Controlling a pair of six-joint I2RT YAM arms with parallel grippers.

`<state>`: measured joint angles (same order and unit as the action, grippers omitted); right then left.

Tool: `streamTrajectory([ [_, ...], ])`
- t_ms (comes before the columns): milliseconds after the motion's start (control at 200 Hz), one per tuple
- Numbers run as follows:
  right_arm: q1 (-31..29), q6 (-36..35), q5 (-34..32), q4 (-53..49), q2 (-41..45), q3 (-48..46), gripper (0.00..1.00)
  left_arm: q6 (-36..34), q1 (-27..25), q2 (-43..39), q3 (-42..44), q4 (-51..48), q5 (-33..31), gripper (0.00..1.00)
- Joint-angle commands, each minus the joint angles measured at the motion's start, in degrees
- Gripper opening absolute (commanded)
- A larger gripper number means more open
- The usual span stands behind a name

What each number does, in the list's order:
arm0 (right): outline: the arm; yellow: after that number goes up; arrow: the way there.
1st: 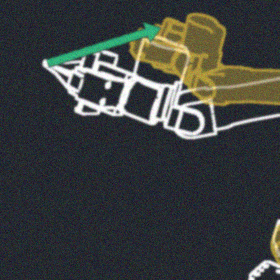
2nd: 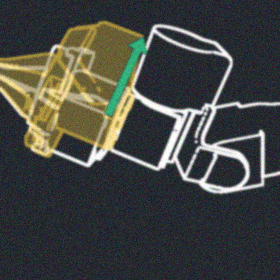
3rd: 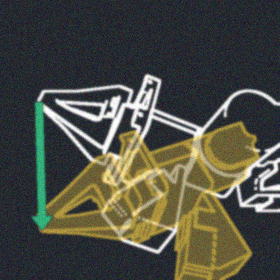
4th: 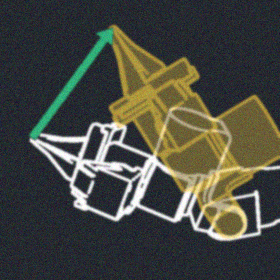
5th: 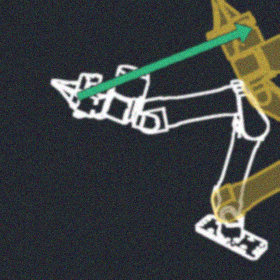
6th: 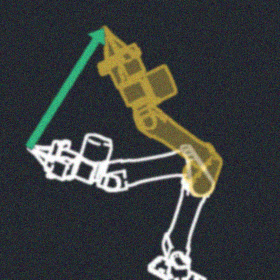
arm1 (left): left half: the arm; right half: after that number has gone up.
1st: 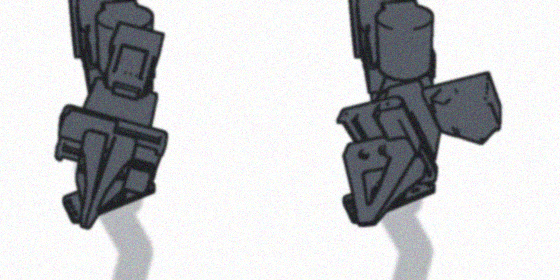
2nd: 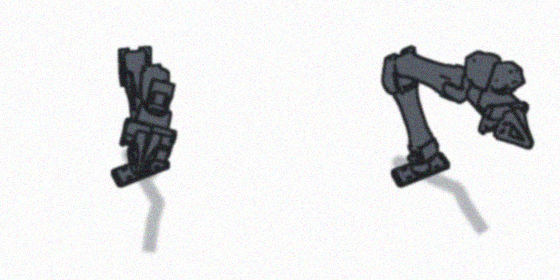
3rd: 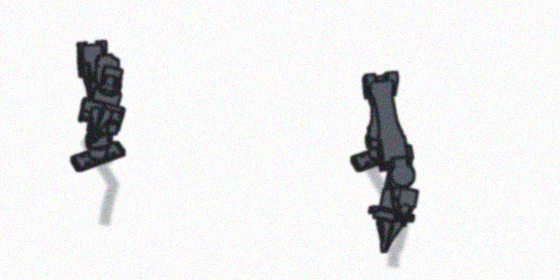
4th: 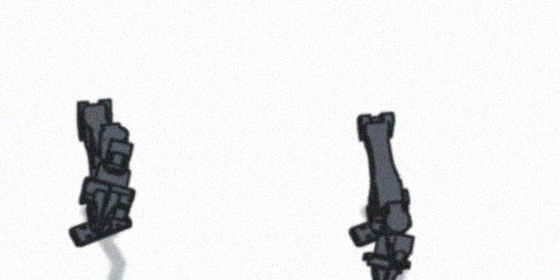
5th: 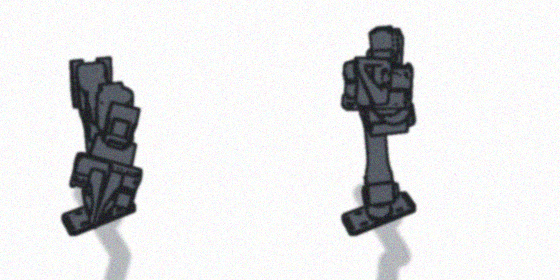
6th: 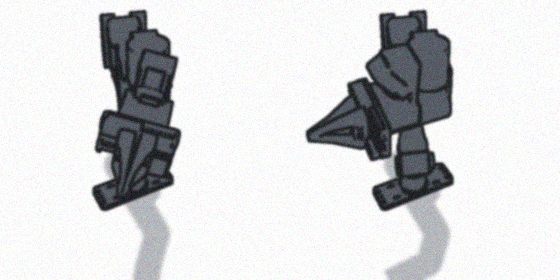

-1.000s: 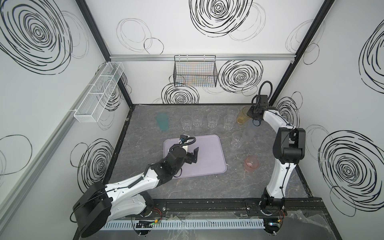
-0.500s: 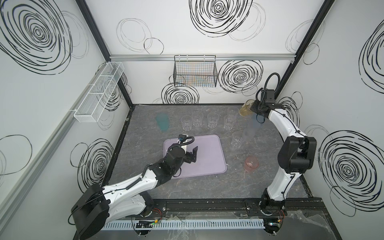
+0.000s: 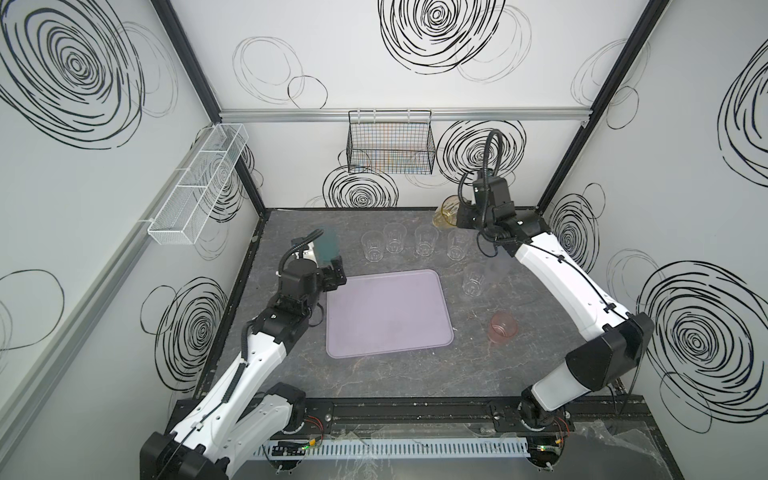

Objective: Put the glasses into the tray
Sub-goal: 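Carry the yellow glass and set it on the tray's far corner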

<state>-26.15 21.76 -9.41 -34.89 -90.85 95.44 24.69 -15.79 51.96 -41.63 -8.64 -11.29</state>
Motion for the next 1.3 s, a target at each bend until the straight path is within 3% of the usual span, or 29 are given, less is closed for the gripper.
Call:
streamTrajectory([
  [0, -5.86, -0.68, 1.42, -3.76, -1.51, 0.65, 0.0, 3.18, 1.07, -0.92, 0.96, -4.14, 2.01, 0.96],
  [130, -11.3, -0.93, 2.42, -4.51, -4.82, 0.1, 0.0, 6.33, 2.13, -1.15, 2.93, -6.51, -1.02, 0.96],
  [245, -12.32, -0.99, 8.51, -2.52, -6.55, -2.81, 0.0, 8.12, 2.36, -1.92, 4.97, -6.4, -0.37, 0.96],
  [400, -13.16, -2.41, 6.66, -7.23, -11.06, -1.34, 0.0, 9.25, 0.09, -2.6, 7.79, -4.02, 1.11, 0.96],
  [525, -12.31, -1.85, 5.46, -13.17, -14.77, 0.16, 0.0, 9.5, -4.97, -1.92, 8.99, -2.24, -0.4, 0.96],
  [951, -3.74, -3.79, 4.05, -11.11, -11.97, -10.38, 0.02, 3.01, -25.85, 1.86, 12.77, 13.36, -6.58, 0.96],
  [1296, -1.09, -4.39, 4.53, -9.36, -15.42, -7.59, 0.02, 1.98, -33.45, 6.02, 13.5, 19.36, -8.97, 0.96],
])
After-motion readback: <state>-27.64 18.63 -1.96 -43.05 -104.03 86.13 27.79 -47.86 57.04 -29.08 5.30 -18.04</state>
